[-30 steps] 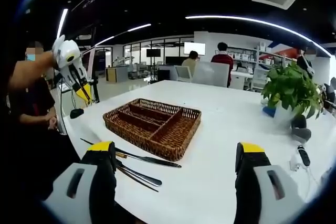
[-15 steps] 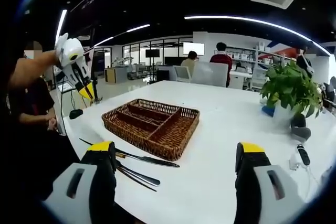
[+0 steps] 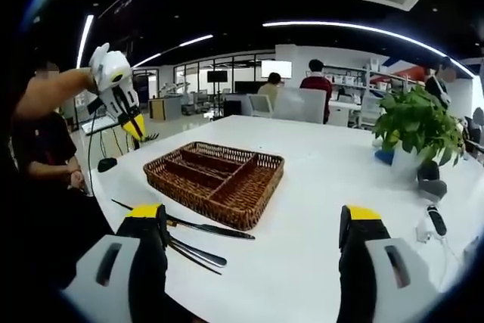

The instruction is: Arrange the knives, forks, and spoons in their matching storage slots by inserting each utensil handle-first until every utensil is classified and aligned in the correct compartment

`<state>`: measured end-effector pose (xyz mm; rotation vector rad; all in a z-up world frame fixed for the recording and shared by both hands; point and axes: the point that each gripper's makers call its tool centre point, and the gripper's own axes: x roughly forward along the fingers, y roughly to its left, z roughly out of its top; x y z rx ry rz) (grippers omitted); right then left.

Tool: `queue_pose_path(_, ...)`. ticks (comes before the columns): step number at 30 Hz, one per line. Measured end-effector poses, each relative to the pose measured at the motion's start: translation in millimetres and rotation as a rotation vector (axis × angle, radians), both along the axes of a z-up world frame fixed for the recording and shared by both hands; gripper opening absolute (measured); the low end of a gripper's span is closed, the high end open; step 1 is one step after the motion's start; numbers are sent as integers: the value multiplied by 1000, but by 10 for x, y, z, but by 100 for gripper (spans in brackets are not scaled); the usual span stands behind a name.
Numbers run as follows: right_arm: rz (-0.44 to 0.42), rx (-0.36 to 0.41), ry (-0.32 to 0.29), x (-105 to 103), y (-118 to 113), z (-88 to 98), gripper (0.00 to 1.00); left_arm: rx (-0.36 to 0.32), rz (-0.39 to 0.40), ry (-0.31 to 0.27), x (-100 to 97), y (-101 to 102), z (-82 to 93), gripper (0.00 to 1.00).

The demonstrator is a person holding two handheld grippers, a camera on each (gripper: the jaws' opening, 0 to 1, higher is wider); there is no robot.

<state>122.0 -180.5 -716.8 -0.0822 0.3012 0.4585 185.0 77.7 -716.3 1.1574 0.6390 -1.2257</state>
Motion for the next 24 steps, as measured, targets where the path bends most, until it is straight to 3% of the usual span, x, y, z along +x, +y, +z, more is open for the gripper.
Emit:
queue_pose_path(7, -8, 3, 3, 19, -36, -16, 96, 26, -2, -5, 188, -24, -76, 0)
queue_pose_path(13, -16, 3, 14, 20, -59, -59, 96, 5, 12, -10, 397, -81, 20, 0)
queue_pose_path(19, -17, 3, 17, 28, -56, -57, 96, 38, 2, -40, 573, -125, 42, 0)
queue_pose_path(24, -22, 7, 13, 31, -52, -37, 96, 46, -2, -26, 676, -185, 48, 0)
